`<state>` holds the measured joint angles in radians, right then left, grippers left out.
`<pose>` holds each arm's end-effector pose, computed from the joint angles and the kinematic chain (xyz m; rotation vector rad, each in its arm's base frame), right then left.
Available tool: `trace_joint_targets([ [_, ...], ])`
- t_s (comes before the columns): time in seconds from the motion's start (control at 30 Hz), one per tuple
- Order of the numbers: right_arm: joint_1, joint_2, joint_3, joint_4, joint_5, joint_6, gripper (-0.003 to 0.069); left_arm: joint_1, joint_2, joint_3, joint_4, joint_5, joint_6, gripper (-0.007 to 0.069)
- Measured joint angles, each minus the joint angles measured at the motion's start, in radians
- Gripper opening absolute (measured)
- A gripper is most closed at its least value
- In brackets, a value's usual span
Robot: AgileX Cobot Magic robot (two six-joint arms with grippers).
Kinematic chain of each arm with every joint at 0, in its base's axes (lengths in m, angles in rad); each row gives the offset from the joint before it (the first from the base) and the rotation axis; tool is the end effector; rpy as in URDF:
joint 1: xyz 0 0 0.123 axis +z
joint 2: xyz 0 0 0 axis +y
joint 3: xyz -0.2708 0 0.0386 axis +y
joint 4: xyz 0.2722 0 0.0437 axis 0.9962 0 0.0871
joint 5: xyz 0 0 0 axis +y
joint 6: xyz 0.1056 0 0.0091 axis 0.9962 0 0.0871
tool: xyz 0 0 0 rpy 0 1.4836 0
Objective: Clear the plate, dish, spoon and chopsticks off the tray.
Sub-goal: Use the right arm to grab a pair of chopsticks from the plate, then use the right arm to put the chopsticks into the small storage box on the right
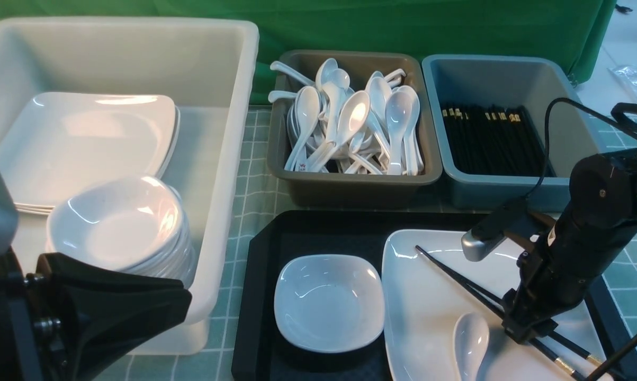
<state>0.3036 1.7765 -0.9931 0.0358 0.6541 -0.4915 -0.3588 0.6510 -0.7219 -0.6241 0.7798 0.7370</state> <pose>0.3236 0.1038 0.1157 -1.0953 2.7065 0.0059 0.1347 -0.0971 0.3327 0.8761 1.8828 -0.4993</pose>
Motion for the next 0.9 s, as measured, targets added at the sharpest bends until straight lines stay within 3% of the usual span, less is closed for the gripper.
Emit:
trace_joint_targets([
  [0.1,0.0,0.002,-0.003,-0.002,0.007,-0.001,0.033,0.0,0.0,0.0,0.0,0.0,0.0,0.0017],
  [0.13,0.0,0.003,-0.004,-0.004,0.013,-0.001,0.0247,0.0,0.0,0.0,0.0,0.0,0.0,0.0017],
  [0.23,0.0,-0.004,-0.006,-0.01,0.018,-0.004,0.0139,0.0,0.0,0.0,0.0,0.0,0.0,0.0017],
  [0.47,0.042,-0.149,0.011,-0.002,0.137,-0.004,0.0144,0.0,0.0,0.0,0.0,-0.003,0.002,0.0017],
  [0.67,0.107,-0.319,-0.029,0.007,0.114,0.077,0.0144,0.0,0.0,0.0,-0.004,-0.094,0.004,0.0017],
  [0.8,0.079,-0.308,-0.119,0.013,0.027,0.165,0.0144,0.0,0.0,0.0,-0.029,-0.178,0.009,0.0017],
  [0.9,0.0,-0.235,-0.257,0.034,-0.041,0.245,0.0144,0.0,0.0,0.0,-0.057,-0.242,0.011,0.0017],
])
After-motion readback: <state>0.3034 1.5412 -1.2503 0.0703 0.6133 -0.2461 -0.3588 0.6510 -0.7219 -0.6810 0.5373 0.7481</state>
